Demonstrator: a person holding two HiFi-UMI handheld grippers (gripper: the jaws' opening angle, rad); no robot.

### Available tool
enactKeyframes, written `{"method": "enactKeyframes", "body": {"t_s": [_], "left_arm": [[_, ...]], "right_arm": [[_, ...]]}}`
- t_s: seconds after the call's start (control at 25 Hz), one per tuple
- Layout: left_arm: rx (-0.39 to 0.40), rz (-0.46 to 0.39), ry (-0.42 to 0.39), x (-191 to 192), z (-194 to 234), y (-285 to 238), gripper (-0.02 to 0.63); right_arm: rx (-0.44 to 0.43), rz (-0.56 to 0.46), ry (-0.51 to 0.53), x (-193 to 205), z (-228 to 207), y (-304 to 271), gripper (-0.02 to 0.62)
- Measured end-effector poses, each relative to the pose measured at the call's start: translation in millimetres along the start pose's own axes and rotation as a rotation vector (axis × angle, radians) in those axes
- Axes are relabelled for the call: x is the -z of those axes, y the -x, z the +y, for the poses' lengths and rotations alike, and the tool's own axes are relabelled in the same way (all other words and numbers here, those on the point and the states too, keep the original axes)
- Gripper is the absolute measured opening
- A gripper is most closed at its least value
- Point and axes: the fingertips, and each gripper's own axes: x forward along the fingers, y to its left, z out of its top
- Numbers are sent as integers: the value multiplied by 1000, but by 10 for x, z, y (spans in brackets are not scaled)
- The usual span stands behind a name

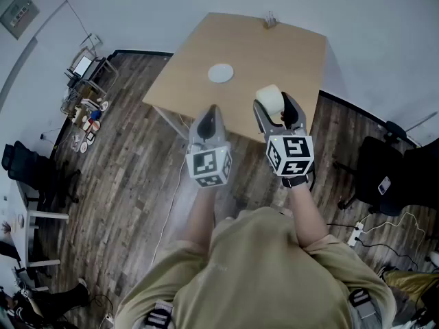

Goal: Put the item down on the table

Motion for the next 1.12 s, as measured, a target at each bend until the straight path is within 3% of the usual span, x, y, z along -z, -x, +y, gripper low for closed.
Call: {"method": "enactKeyframes", "body": {"t_s": [0.48,0.72,1.12], "left_arm": [[-123,-26,5,9,-325,-4,2],[-157,27,25,229,-525,104,2],[-171,54,57,422,-97,-149,2]], "right_arm": [[-18,1,44,31,-590,255,318],[-53,29,-5,252,-745,337,318],[-81,72,12,435,-508,-128,318]]}}
